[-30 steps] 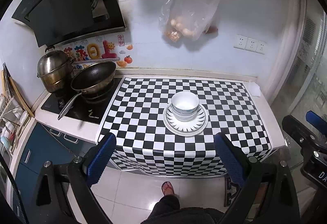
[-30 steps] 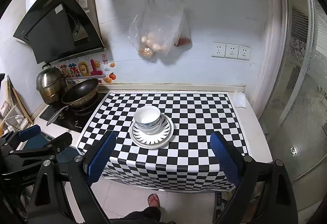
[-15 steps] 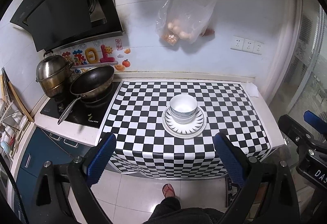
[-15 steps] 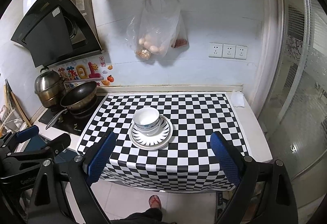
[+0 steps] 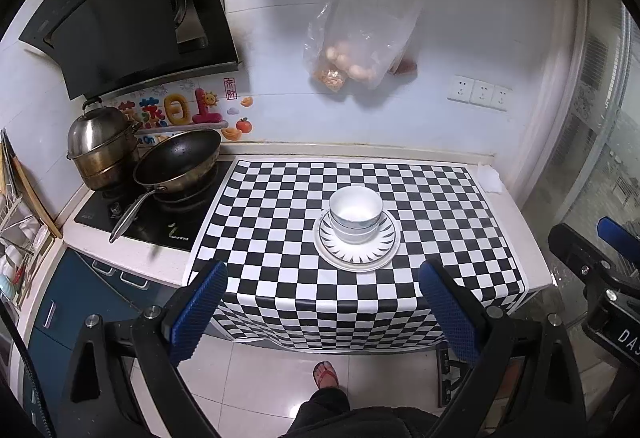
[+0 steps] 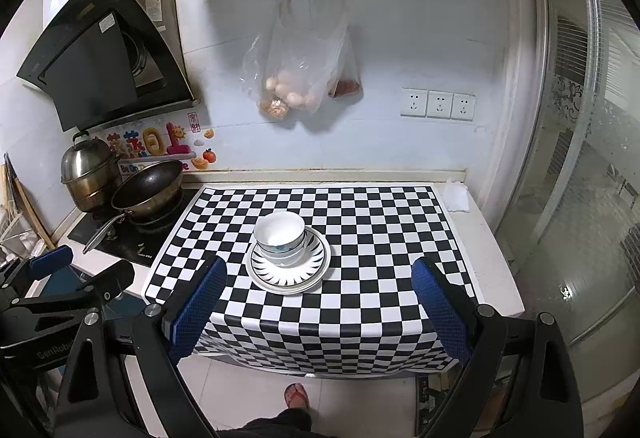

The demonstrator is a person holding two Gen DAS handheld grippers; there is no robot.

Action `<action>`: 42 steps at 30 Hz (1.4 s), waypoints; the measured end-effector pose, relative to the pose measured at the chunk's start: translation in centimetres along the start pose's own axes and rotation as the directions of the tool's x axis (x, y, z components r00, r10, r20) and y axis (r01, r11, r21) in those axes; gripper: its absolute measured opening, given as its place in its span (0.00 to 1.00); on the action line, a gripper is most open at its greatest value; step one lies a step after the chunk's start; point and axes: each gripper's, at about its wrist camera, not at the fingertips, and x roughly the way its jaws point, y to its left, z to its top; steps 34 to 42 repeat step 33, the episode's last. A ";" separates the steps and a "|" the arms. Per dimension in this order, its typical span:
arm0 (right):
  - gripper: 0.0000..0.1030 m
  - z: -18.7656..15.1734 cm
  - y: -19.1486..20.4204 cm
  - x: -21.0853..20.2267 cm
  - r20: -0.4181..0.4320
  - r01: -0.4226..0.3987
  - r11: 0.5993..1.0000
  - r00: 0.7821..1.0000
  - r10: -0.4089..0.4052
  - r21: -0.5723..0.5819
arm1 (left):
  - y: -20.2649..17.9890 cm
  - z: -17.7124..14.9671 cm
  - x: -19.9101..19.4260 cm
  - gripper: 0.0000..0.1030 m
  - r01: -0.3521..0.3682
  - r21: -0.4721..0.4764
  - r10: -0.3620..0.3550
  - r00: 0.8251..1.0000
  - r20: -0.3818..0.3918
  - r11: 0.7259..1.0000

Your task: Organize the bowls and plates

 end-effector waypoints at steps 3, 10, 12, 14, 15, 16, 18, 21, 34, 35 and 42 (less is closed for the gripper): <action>0.93 0.1 -0.1 -0.2 0.005 0.004 1.000 1.000 -0.004 -0.001 | -0.1 0.1 0.0 0.95 -0.003 -0.002 0.003 1.000 0.007 1.000; 0.93 0.2 -0.3 -0.6 0.009 0.006 1.000 1.000 -0.006 -0.007 | -0.6 -0.3 -0.4 0.95 -0.007 -0.008 0.008 1.000 0.013 1.000; 0.93 0.2 -0.4 -0.7 0.011 0.008 1.000 1.000 -0.007 -0.007 | -0.6 -0.3 -0.4 0.95 -0.008 -0.009 0.008 1.000 0.014 1.000; 0.93 0.3 -0.6 -0.7 0.012 0.008 1.000 1.000 -0.008 -0.007 | -0.7 -0.3 -0.4 0.95 -0.007 -0.010 0.007 1.000 0.013 1.000; 0.93 0.3 -0.5 -0.7 0.012 0.009 1.000 1.000 -0.008 -0.007 | -0.7 -0.3 -0.5 0.95 -0.006 -0.010 0.007 1.000 0.014 1.000; 0.93 0.3 -0.6 -0.7 0.011 0.009 1.000 1.000 -0.009 -0.007 | -0.7 -0.3 -0.5 0.95 -0.006 -0.010 0.006 1.000 0.013 1.000; 0.93 0.3 -0.6 -0.8 0.010 0.010 1.000 1.000 -0.010 -0.009 | -0.6 -0.3 -0.5 0.95 -0.006 -0.009 0.006 1.000 0.014 1.000; 0.93 0.3 -0.8 -0.8 0.010 0.013 1.000 1.000 -0.013 -0.013 | -0.8 -0.3 -0.5 0.95 -0.005 -0.007 0.005 1.000 0.013 1.000; 0.93 0.6 -1.2 -0.6 0.008 0.012 1.000 1.000 -0.012 -0.018 | -1.9 -0.3 -0.7 0.95 -0.020 -0.003 0.020 0.999 0.027 1.000; 0.93 0.6 -1.2 -0.6 0.008 0.012 1.000 1.000 -0.012 -0.018 | -1.9 -0.3 -0.7 0.95 -0.020 -0.003 0.020 0.999 0.027 1.000; 0.93 0.6 -1.2 -0.6 0.008 0.012 1.000 1.000 -0.012 -0.018 | -1.9 -0.3 -0.7 0.95 -0.020 -0.003 0.020 0.999 0.027 1.000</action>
